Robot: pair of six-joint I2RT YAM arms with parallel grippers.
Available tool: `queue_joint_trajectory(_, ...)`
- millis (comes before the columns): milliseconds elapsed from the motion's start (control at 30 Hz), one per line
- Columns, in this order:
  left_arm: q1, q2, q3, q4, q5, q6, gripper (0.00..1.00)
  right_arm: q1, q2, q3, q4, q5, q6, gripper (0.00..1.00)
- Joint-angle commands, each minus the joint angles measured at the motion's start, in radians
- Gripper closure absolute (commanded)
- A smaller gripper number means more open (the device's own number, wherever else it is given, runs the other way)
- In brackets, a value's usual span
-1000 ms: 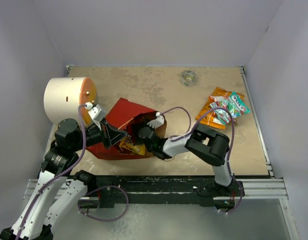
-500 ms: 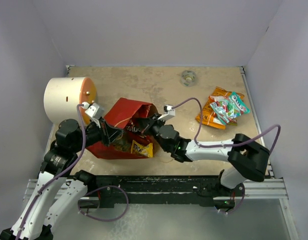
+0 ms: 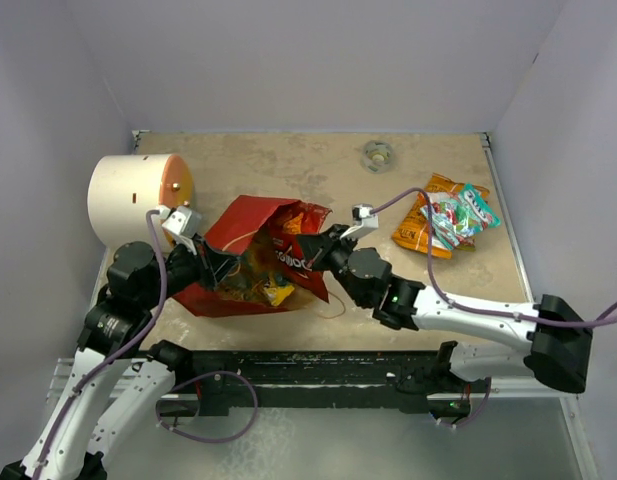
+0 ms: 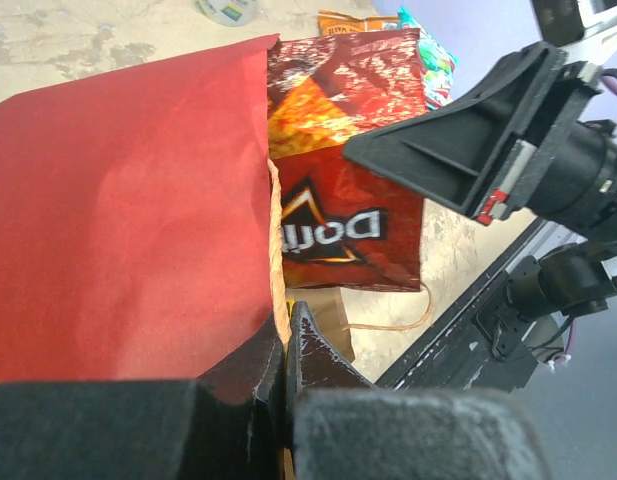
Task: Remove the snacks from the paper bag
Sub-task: Take out the snack from the paper bag, then place the snack at the center of the board.
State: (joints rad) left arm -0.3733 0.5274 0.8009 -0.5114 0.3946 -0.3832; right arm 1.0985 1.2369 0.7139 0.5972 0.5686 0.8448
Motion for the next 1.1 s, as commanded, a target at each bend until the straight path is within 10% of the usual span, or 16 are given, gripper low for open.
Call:
queue_joint_trajectory(0,0.006,-0.031,0.040,-0.012,-0.063,-0.011,1.00,0.000,-0.133,0.075,-0.176,0.041,-0.097,1.00)
queue_joint_trajectory(267,0.006,-0.031,0.052,-0.045,-0.137,-0.026,1.00,-0.001,-0.359,0.282,-0.852,0.089,-0.276,1.00)
queue_joint_trajectory(533,0.006,-0.048,0.060,-0.072,-0.201,-0.045,1.00,-0.001,-0.456,0.433,-1.381,0.403,-0.072,1.00)
queue_joint_trajectory(1067,0.006,-0.049,0.060,-0.074,-0.217,-0.049,1.00,-0.049,-0.413,0.138,-1.132,0.062,0.199,1.00)
